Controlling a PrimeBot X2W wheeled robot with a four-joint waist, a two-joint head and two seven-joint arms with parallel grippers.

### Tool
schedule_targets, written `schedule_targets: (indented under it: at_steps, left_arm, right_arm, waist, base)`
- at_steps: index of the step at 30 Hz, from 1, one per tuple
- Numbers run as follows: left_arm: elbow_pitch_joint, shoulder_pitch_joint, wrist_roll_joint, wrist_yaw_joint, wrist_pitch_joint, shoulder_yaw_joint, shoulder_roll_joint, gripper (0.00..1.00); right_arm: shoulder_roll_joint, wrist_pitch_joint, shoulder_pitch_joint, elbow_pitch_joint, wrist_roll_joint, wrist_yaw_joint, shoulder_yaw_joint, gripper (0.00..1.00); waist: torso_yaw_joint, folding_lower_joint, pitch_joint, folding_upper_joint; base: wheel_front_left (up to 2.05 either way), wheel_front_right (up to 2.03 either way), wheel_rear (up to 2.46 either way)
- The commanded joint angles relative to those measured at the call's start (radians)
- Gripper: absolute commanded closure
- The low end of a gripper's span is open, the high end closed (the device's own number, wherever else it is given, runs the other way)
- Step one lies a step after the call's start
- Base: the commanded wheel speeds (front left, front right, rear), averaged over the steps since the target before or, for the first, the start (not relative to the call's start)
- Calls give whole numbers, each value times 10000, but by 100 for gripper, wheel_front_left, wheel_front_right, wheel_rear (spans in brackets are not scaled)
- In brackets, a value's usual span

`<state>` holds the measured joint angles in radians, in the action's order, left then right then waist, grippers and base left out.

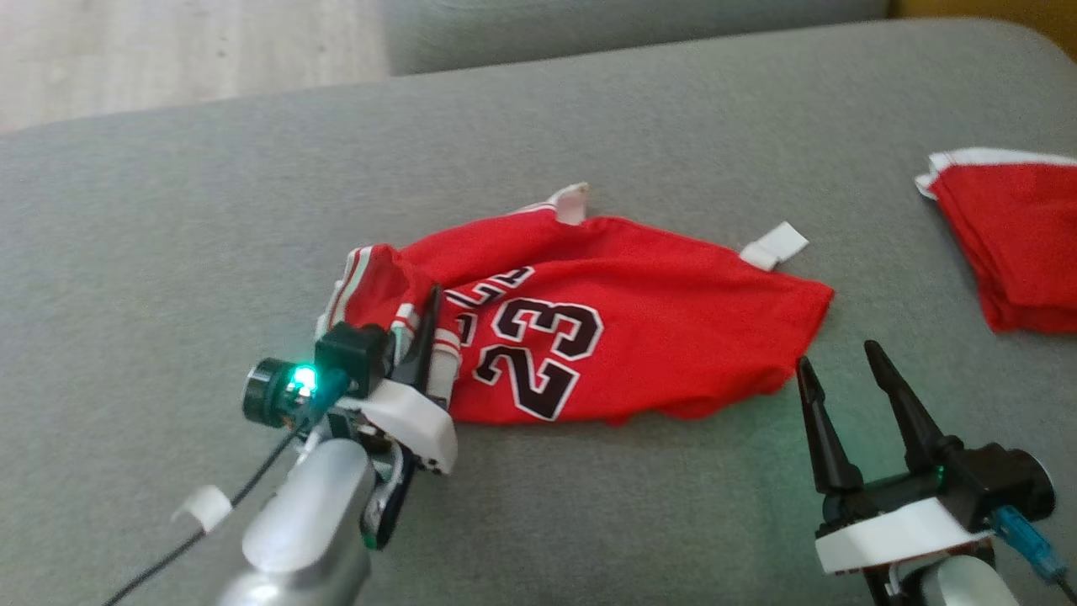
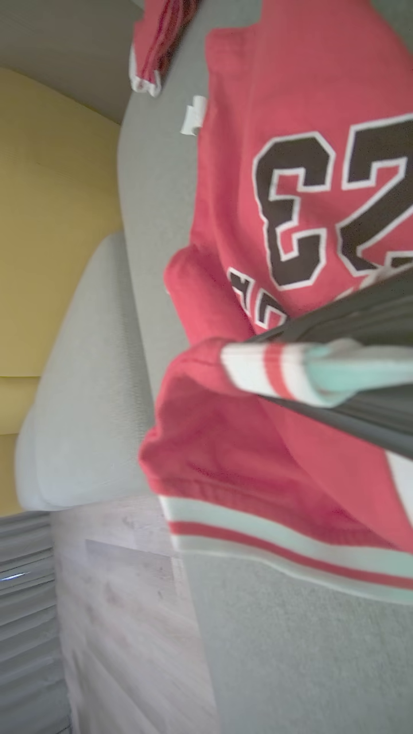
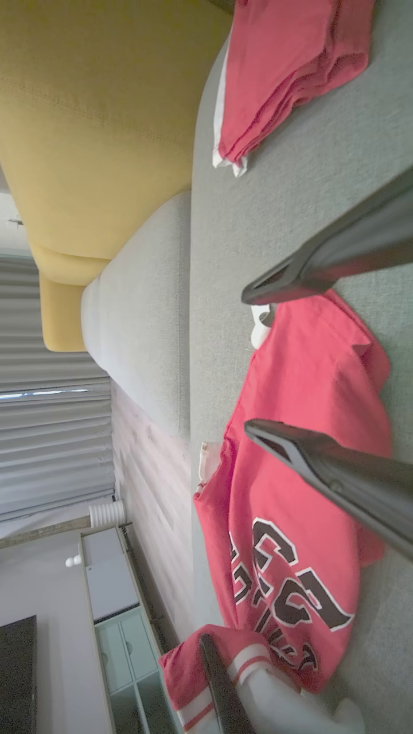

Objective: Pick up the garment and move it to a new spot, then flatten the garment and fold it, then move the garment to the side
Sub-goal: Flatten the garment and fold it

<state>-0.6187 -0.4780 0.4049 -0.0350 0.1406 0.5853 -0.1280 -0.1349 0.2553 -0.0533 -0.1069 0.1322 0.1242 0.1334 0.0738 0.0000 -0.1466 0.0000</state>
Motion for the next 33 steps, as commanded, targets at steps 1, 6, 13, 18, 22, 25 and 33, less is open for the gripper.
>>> schedule_targets:
  at_steps: [1,6,13,18,22,25,33]
  left_arm:
    - [432,-64,36,-11,183,-276,-105,100]
    - [2065,1130,447,241,123,-75,-125,100]
    - [4377,3217,1242,624,-1922,958,-443,100]
    - [4915,3677,977,42,-2749,1157,-892,0]
    - [6120,4097,943,-659,-3000,696,-1455,0]
    - [7184,4215,1170,-912,-3269,244,-1837,0]
    - [8460,3171,2550,-687,-3997,-1071,-2175,0]
  right_arm:
    - [-65,65,27,339,22,65,151,0]
    - [17,65,-189,378,12,65,-9,0]
    - [133,65,-270,401,9,65,-41,0]
    - [215,65,-165,348,3,65,21,0]
    - [226,65,-232,280,7,65,8,0]
    - [247,65,-328,284,10,65,-33,0]
    - [190,65,-223,336,-13,65,130,0]
  waist:
    - [-276,0,236,0]
    - [-915,0,499,0]
    - [-1589,0,518,0]
    - [-1743,0,595,0]
    - [-1688,0,818,0]
    - [-1616,0,910,0]
    - [-1162,0,694,0]
  base:
    - [0,0,0]
    - [0,0,0]
    - [0,0,0]
    - [0,0,0]
    - [0,0,0]
    - [0,0,0]
    - [0,0,0]
